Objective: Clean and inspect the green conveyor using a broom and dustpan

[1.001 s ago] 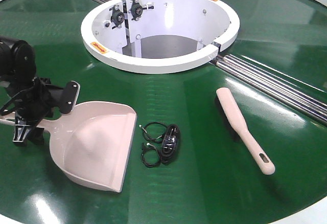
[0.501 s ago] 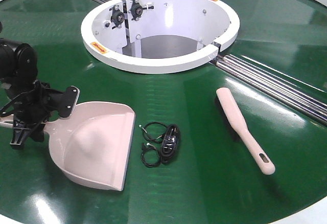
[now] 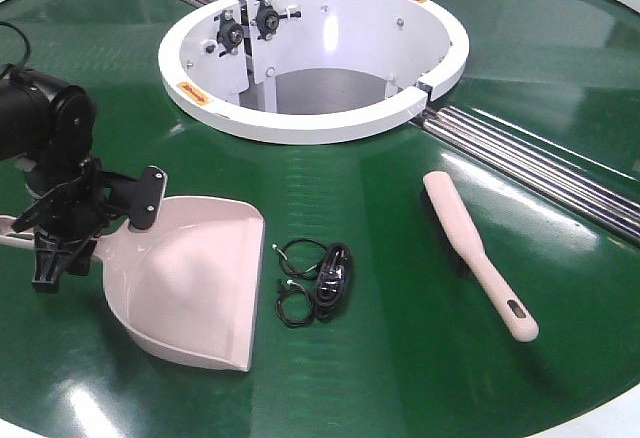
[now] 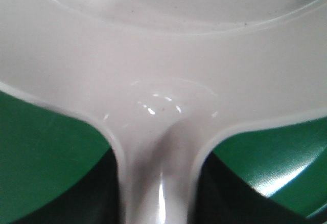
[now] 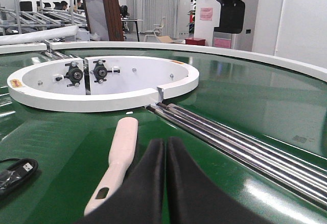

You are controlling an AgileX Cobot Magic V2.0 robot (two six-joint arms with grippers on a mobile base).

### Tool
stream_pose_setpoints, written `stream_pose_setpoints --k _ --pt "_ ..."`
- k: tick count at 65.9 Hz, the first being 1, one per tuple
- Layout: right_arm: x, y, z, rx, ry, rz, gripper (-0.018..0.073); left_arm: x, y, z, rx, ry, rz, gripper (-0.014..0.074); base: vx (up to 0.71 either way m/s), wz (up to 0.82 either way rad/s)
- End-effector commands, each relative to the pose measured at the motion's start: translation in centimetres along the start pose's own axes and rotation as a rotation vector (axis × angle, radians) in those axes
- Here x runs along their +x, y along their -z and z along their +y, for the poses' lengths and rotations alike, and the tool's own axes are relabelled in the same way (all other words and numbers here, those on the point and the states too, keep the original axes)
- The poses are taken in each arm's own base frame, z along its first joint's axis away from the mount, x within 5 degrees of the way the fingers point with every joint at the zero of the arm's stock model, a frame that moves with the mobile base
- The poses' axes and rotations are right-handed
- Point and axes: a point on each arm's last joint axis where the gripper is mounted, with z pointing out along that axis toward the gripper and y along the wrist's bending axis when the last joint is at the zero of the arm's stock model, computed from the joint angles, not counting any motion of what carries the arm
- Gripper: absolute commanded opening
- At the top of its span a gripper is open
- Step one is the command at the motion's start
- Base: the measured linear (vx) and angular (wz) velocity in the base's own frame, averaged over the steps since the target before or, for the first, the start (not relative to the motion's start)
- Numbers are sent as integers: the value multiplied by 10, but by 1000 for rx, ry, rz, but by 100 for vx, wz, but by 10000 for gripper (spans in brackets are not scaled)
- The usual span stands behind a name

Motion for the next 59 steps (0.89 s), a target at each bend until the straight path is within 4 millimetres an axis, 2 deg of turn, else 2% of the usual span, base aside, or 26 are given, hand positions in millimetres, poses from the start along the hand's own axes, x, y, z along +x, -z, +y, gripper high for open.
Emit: stream_pose_setpoints --k 1,15,59 --pt "-6 1 0 5 10 -78 -9 3 29 -1 -82 32 -9 -8 0 0" --pt "-6 1 0 5 10 -78 -9 4 29 -3 -56 85 1 -8 0 0" --pt "-6 1 0 5 10 -78 -9 4 29 -4 -44 83 9 -8 0 0"
